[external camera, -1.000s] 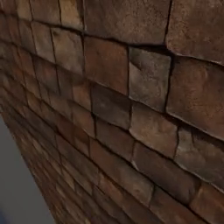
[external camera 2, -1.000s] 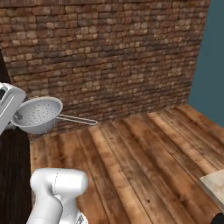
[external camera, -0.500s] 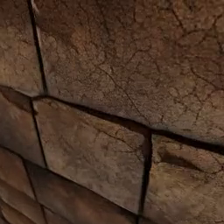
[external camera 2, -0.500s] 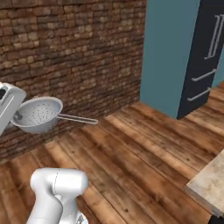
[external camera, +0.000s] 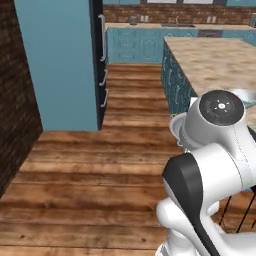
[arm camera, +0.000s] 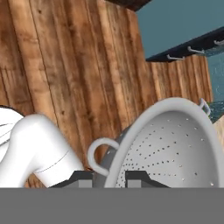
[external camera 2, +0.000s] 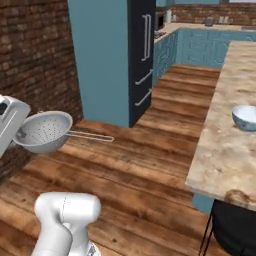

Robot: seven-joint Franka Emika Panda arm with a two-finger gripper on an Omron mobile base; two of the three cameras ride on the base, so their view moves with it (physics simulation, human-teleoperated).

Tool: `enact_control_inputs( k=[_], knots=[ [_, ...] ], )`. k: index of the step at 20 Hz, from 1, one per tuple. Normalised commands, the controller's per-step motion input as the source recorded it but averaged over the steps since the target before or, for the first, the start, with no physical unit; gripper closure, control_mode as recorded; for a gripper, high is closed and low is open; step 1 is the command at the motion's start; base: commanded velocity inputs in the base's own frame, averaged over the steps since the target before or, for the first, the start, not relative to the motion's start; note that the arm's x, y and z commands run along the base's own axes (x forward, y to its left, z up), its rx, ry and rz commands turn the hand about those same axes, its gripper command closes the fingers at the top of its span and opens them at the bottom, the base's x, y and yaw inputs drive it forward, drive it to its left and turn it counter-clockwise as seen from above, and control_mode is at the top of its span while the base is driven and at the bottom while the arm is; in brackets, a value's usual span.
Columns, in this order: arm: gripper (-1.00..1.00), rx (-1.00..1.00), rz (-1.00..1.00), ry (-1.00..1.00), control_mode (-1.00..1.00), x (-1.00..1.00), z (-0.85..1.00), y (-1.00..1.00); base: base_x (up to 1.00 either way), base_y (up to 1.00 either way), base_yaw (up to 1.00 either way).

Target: Open the cabinet and setup a tea strainer by placing it in the bowl upright.

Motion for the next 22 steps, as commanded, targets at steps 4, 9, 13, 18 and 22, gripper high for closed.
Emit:
enact_control_inputs(
  k=[4, 9, 13, 18, 22],
  knots=[
    [1.00, 0.00, 0.00, 0.00, 1.00, 0.00, 0.00, 0.00, 0.43, 0.38, -0.80],
    [1.00, 0.00, 0.00, 0.00, 1.00, 0.00, 0.00, 0.00, 0.41, 0.42, -0.79],
    [1.00, 0.00, 0.00, 0.00, 1.00, 0.00, 0.00, 0.00, 0.54, 0.57, -0.72],
    [1.00, 0.00, 0.00, 0.00, 1.00, 0.00, 0.00, 0.00, 0.55, 0.58, -0.71],
    [1.00, 0.00, 0.00, 0.00, 1.00, 0.00, 0.00, 0.00, 0.38, 0.59, -0.71]
  ],
)
